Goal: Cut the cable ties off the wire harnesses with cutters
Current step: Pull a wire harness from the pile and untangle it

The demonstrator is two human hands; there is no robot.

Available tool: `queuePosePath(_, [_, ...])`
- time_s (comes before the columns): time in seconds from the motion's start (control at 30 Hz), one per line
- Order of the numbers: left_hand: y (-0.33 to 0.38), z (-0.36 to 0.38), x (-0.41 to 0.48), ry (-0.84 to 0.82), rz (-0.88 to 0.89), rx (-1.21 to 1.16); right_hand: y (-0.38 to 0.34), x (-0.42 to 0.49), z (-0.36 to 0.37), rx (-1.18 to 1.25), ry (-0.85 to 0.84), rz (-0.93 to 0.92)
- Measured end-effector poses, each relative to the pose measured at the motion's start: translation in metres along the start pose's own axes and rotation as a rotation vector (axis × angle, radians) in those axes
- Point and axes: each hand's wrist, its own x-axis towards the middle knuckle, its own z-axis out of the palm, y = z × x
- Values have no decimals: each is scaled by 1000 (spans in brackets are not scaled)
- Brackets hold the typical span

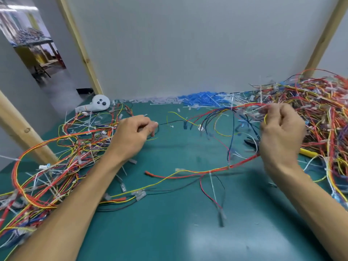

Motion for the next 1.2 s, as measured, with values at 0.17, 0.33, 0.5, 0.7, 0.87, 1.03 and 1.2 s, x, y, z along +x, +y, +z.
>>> queuePosePath(0.17, [-6,-4,2,19,63,147,-10,-10,-4,-441,-265,-108])
queuePosePath(0.33, [-15,-3,1,-5,98,187,-50,-46,2,-610,-740,-754])
queuePosePath(0.5, [-17,-7,4,10,91,183,-64,-39,17,-929,-1522,-477])
queuePosePath(0.7, [-19,-9,4,35,41,170,-34,14,6,-42,-982,-336])
queuePosePath(0.87, [-19,-4,4,12,36,160,-12,20,-13,582,-960,147])
queuePosePath(1.03, [-19,2,1,-74,12,263,-18,40,-35,363,-1584,57])
queuePosePath(1.2, [-6,12,-3,-20,173,243,-19,28,-25,412,-1111,-33])
